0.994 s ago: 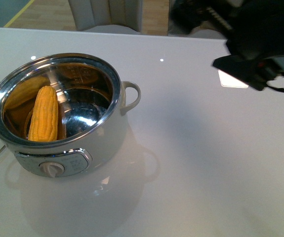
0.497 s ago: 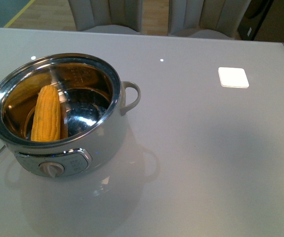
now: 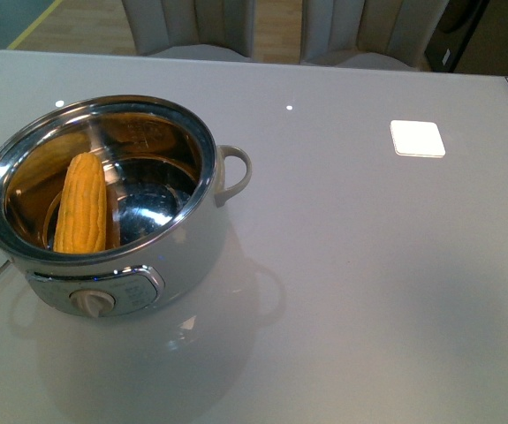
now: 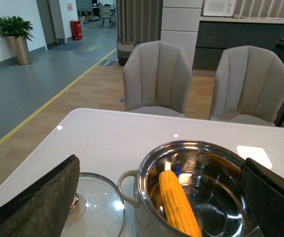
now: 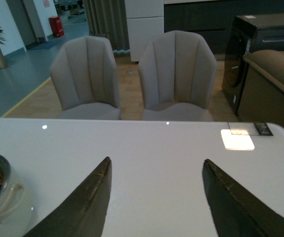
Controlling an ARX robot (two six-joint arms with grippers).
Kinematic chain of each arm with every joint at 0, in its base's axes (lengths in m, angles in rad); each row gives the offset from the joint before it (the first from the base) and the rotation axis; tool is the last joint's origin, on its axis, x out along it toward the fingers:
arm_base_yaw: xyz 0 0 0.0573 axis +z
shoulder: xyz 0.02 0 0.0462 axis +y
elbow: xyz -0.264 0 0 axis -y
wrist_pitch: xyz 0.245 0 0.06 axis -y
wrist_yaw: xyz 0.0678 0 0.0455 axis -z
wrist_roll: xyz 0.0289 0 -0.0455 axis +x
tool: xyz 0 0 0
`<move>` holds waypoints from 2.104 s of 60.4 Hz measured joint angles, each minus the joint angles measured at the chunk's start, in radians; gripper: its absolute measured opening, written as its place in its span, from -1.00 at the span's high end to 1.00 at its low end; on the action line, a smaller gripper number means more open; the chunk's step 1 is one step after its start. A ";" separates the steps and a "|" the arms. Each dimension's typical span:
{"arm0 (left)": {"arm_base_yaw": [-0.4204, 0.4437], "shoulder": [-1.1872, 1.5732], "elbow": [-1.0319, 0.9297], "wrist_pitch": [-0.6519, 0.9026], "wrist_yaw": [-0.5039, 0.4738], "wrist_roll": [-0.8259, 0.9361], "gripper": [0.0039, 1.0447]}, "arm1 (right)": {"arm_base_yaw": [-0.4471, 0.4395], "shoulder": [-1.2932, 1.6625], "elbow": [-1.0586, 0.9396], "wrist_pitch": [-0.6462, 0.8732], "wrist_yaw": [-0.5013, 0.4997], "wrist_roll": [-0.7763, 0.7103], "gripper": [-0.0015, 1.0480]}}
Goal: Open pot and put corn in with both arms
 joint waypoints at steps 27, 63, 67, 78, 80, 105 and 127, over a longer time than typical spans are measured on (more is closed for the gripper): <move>0.000 0.000 0.000 0.000 0.000 0.000 -0.88 | -0.018 -0.168 -0.080 -0.092 -0.007 -0.033 0.96; 0.000 0.000 0.000 0.000 0.000 0.000 -0.88 | -0.018 -0.359 -0.111 -0.229 -0.007 -0.033 0.96; 0.000 0.000 0.000 0.000 0.000 0.000 -0.88 | -0.018 -0.436 -0.111 -0.333 -0.009 -0.033 0.96; 0.000 0.000 0.000 0.000 0.000 0.000 -0.88 | -0.018 -0.526 -0.111 -0.401 -0.006 -0.033 0.96; 0.000 0.000 0.000 0.000 0.000 0.000 -0.88 | -0.018 -0.527 -0.111 -0.401 -0.006 -0.033 0.96; 0.000 0.000 0.000 0.000 0.000 0.000 -0.88 | -0.018 -0.529 -0.111 -0.403 -0.006 -0.034 0.33; 0.000 0.000 0.000 0.000 0.000 0.000 -0.88 | -0.018 -0.529 -0.111 -0.403 -0.006 -0.034 -0.86</move>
